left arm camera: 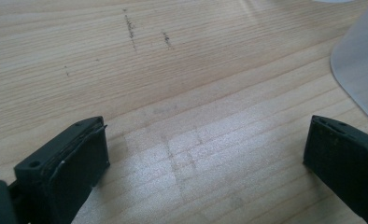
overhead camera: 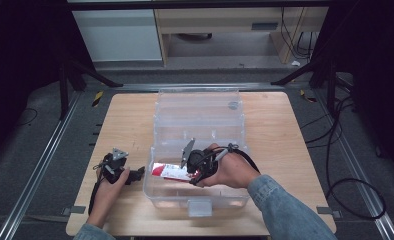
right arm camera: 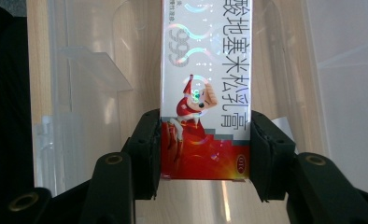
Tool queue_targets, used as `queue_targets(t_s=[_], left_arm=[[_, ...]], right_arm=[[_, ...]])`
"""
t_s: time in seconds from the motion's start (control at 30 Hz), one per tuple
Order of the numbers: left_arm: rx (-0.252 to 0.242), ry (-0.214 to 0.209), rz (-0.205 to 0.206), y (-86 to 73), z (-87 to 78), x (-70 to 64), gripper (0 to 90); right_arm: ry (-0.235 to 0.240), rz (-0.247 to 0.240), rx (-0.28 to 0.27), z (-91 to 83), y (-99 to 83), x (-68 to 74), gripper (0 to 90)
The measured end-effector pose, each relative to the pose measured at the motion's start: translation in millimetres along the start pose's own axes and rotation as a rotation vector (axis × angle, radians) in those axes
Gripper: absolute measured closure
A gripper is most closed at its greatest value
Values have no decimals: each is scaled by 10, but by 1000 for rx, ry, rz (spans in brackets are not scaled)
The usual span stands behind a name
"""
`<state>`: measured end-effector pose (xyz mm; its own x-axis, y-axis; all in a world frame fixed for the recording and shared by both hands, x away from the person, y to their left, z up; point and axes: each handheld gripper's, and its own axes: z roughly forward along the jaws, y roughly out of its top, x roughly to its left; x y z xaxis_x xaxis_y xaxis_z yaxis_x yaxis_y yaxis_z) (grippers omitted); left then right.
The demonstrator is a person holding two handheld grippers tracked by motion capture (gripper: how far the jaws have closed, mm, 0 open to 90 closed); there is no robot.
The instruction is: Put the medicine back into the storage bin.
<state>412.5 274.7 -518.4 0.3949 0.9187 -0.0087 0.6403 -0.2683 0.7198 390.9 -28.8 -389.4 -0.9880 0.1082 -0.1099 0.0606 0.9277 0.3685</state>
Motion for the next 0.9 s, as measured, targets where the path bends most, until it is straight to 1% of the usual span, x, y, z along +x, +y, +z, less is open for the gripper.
queue_targets(t_s=[0.03,0.17,0.53,0.57,0.7,0.77,0.83,0.9], left_arm=[[0,0,0,0,0,0,0],[0,0,0,0,0,0,0],[0,-1,0,0,0,0,0],[0,-1,0,0,0,0,0],[0,-1,0,0,1,0,0],[0,-1,0,0,0,0,0],[0,-1,0,0,0,1,0],[0,-1,0,0,0,0,0]], right_arm=[[4,-6,8,10,9,-1,514],[9,-8,7,26,17,4,514],[33,-41,22,106,59,41,514],[38,-37,22,110,62,49,514],[52,-56,28,148,84,63,514],[64,-49,18,175,88,70,514],[71,-51,27,217,78,82,514],[73,-50,31,222,78,83,514]])
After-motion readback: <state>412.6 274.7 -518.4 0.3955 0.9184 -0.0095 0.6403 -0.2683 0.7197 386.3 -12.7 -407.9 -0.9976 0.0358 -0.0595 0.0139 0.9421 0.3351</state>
